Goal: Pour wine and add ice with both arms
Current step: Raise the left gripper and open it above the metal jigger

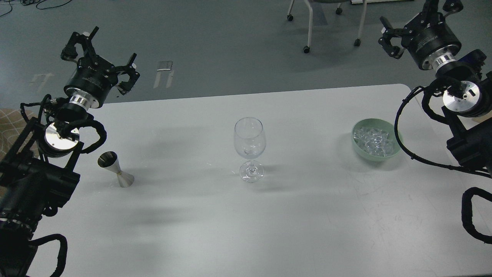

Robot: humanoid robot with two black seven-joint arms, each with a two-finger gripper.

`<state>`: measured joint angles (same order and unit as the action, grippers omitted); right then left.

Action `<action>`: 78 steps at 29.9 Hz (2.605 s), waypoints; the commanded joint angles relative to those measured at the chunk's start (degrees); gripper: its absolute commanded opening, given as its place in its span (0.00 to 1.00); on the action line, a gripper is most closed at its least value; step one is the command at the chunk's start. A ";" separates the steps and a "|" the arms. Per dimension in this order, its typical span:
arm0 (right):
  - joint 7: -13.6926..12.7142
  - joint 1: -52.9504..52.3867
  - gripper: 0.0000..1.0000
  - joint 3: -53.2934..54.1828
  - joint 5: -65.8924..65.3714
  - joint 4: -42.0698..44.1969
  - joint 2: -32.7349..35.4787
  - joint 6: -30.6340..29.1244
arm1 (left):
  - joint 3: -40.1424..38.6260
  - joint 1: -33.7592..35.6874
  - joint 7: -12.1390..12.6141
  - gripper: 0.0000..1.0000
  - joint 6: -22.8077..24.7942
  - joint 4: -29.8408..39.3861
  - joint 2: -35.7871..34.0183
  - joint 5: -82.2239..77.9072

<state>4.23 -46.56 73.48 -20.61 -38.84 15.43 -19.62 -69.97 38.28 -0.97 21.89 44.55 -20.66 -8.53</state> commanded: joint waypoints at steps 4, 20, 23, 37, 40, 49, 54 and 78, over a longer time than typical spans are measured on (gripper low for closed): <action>-0.01 -0.02 1.00 -0.27 -0.04 -0.01 -0.40 -0.07 | 0.10 0.04 -0.79 0.98 -0.27 -0.16 -0.08 -0.09; -0.28 -0.37 1.00 -0.27 -0.04 -0.01 -1.28 -0.07 | 4.40 5.75 -0.78 0.97 3.51 -7.72 -0.79 -0.26; -0.28 -0.37 1.00 -0.36 -0.04 -0.01 -1.28 -0.07 | 4.23 5.84 -0.87 0.97 4.56 -7.72 -0.79 0.09; -0.19 -0.37 1.00 -0.27 -0.13 0.08 -0.84 0.37 | 3.35 5.49 -0.69 0.98 6.11 -7.72 -0.17 0.88; -0.19 -0.37 1.00 -0.27 -0.13 -0.01 -0.75 0.37 | 3.17 5.49 -1.05 0.98 5.80 -7.81 -0.08 1.15; -0.19 -0.11 1.00 -0.18 -0.13 -0.01 -0.75 0.37 | 3.26 5.57 -0.44 0.98 5.01 -7.90 0.09 1.50; -0.19 -0.02 1.00 -0.18 -0.13 -0.01 -0.75 0.46 | 3.17 5.05 0.01 0.98 4.21 -6.85 0.01 1.50; -0.19 0.86 1.00 -0.10 -0.13 -0.01 -0.40 0.46 | -1.47 -12.94 3.25 0.98 -2.54 22.83 -10.97 13.71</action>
<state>4.05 -45.97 73.34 -20.74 -38.85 14.89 -19.16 -68.50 31.23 1.69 21.77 60.08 -29.72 2.99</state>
